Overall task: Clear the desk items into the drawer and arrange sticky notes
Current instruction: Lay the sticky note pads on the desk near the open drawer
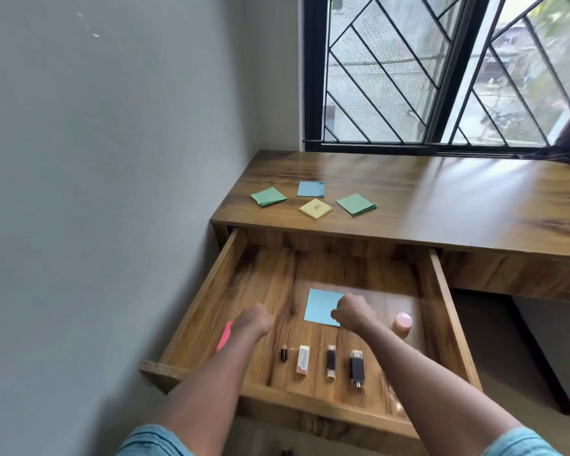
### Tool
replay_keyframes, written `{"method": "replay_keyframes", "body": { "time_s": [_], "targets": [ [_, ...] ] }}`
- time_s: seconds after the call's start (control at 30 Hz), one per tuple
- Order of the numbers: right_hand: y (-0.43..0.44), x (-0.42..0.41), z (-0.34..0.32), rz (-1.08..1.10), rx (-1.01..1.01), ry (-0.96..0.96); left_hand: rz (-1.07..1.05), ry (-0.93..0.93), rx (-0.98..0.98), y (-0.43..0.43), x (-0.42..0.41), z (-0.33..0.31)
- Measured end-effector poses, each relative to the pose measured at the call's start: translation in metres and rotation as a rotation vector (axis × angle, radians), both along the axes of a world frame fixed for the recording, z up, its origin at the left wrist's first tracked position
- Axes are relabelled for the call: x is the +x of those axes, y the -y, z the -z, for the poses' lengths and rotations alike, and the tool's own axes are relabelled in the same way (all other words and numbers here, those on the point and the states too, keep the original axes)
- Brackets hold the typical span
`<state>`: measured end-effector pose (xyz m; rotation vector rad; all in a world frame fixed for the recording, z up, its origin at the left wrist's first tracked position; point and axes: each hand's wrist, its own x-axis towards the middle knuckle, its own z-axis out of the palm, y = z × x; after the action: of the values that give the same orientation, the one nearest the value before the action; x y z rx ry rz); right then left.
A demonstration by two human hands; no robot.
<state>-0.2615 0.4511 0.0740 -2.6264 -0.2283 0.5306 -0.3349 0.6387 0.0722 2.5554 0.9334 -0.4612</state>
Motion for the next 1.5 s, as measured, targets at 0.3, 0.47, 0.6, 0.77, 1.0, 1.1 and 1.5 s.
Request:
{"method": "replay_keyframes", "body": {
  "time_s": [0.3, 0.47, 0.6, 0.77, 1.0, 1.1, 1.5],
  "targets": [
    [-0.062, 0.147, -0.019, 0.174, 0.106, 0.139, -0.018, 0.284, 0.004, -0.11, 0.168, -0.02],
    [-0.103, 0.223, -0.023, 0.108, 0.086, 0.196, 0.013, 0.298, 0.072, -0.159, 0.257, -0.019],
    [-0.124, 0.267, -0.02, 0.109, 0.019, 0.261, 0.054, 0.372, 0.196, -0.178, 0.315, -0.023],
    [-0.145, 0.301, -0.015, 0.138, -0.003, 0.199, 0.049, 0.273, 0.126, -0.196, 0.369, -0.025],
    [-0.153, 0.321, -0.008, 0.239, -0.123, 0.066, 0.161, 0.06, 0.116, -0.198, 0.396, -0.028],
    [-0.154, 0.324, -0.008, 0.228, -0.167, 0.004, 0.079, 0.107, 0.05, -0.195, 0.394, -0.029],
    [-0.138, 0.264, -0.012, 0.323, 0.154, -0.029, -0.133, 0.651, -0.22, -0.16, 0.307, -0.023]
  ]
}}
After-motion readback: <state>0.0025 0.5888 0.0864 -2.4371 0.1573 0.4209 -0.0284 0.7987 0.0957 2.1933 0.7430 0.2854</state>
